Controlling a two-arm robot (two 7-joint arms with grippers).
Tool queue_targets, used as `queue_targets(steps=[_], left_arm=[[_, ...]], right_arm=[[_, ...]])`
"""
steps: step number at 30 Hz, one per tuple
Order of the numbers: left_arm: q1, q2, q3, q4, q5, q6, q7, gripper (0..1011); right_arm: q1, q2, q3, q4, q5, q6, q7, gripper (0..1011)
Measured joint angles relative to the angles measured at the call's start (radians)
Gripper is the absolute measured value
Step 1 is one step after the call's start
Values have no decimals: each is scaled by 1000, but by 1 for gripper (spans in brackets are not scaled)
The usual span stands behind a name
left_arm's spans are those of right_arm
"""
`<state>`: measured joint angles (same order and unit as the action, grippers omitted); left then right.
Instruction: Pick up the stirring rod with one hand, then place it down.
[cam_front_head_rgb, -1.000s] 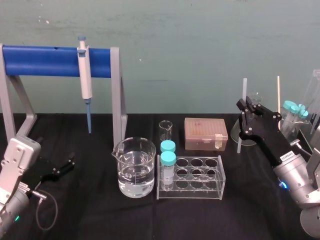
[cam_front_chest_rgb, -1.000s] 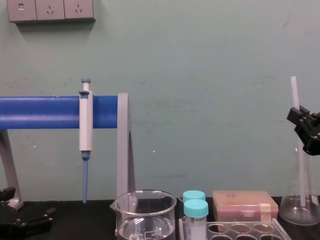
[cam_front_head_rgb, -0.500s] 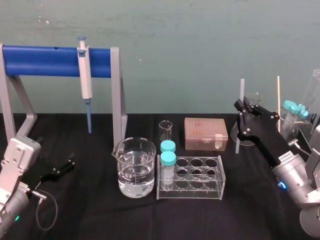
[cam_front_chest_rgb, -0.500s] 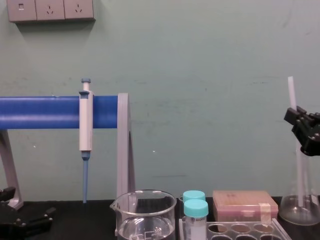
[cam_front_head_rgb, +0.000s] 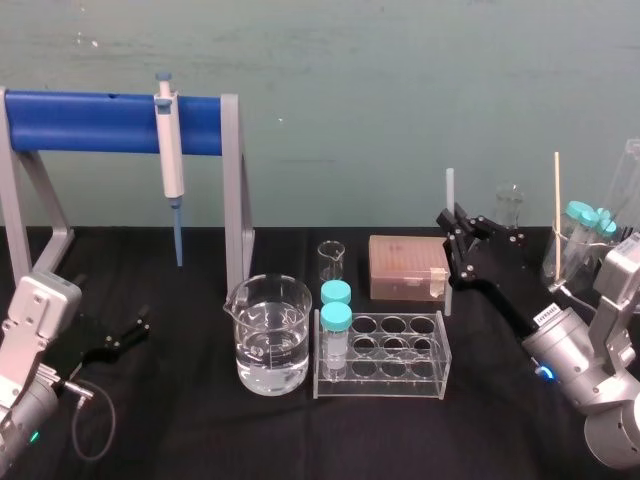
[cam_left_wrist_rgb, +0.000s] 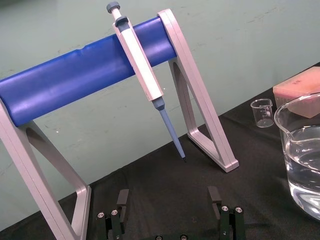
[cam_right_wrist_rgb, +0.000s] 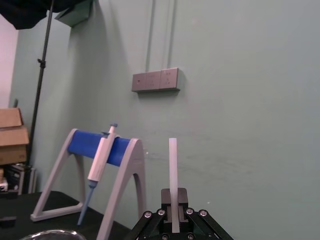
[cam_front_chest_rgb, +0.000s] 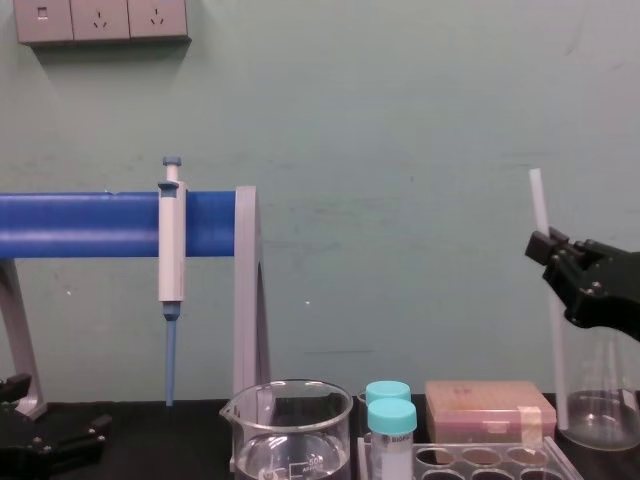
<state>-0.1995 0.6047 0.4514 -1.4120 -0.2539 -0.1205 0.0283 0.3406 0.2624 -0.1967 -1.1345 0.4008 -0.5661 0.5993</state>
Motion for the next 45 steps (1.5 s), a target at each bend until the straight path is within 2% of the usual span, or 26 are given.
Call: queue_targets(steps=[18,34,45], left_arm=[[0,0,0,0,0,0,0,1000],[0,0,0,0,0,0,0,1000],[0,0,0,0,0,0,0,1000]], right_arm=[[45,-8,-28,80,79,40,93,70],[82,-10,-41,138,100,33,124,70],[120,-19,-46,206,118,29,155,70]])
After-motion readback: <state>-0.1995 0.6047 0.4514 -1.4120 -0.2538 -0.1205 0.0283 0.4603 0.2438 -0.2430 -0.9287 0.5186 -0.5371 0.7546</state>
